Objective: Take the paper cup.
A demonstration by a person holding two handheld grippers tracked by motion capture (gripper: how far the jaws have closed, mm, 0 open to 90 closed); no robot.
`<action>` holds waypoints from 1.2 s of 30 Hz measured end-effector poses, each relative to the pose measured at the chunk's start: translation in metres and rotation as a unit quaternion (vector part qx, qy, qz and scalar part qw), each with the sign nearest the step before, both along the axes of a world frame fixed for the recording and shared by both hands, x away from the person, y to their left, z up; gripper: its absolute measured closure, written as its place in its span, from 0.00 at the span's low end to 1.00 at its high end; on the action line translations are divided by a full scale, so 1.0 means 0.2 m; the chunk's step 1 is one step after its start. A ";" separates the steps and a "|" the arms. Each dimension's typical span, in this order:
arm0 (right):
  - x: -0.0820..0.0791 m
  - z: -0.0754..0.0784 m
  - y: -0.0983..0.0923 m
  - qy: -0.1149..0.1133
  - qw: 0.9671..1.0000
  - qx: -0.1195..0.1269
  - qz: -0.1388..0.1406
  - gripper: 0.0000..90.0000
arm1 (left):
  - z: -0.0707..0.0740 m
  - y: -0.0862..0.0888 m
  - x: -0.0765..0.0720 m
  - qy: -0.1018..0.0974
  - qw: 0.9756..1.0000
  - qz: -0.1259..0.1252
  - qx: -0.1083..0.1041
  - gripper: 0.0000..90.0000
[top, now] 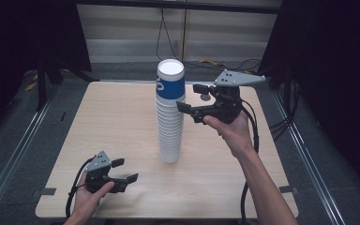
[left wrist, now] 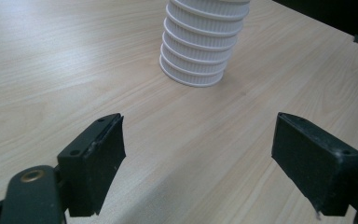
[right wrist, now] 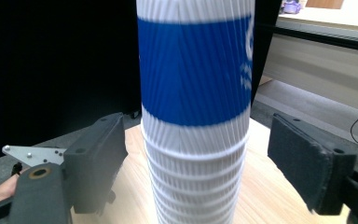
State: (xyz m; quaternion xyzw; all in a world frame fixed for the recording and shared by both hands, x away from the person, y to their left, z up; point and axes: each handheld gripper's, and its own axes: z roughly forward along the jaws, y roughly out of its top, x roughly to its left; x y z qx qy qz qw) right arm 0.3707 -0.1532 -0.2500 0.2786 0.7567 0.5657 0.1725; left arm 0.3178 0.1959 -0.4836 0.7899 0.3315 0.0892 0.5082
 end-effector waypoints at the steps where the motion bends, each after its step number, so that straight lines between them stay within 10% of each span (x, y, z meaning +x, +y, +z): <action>1: 0.01 0.01 0.01 0.001 1.000 0.001 0.001 0.20 | 0.00 0.00 0.00 0.000 1.000 0.001 0.000 0.19; 36: 0.21 0.18 0.21 0.015 0.999 -0.033 0.032 0.23 | 0.01 0.00 -0.01 0.001 1.000 -0.004 -0.010 0.19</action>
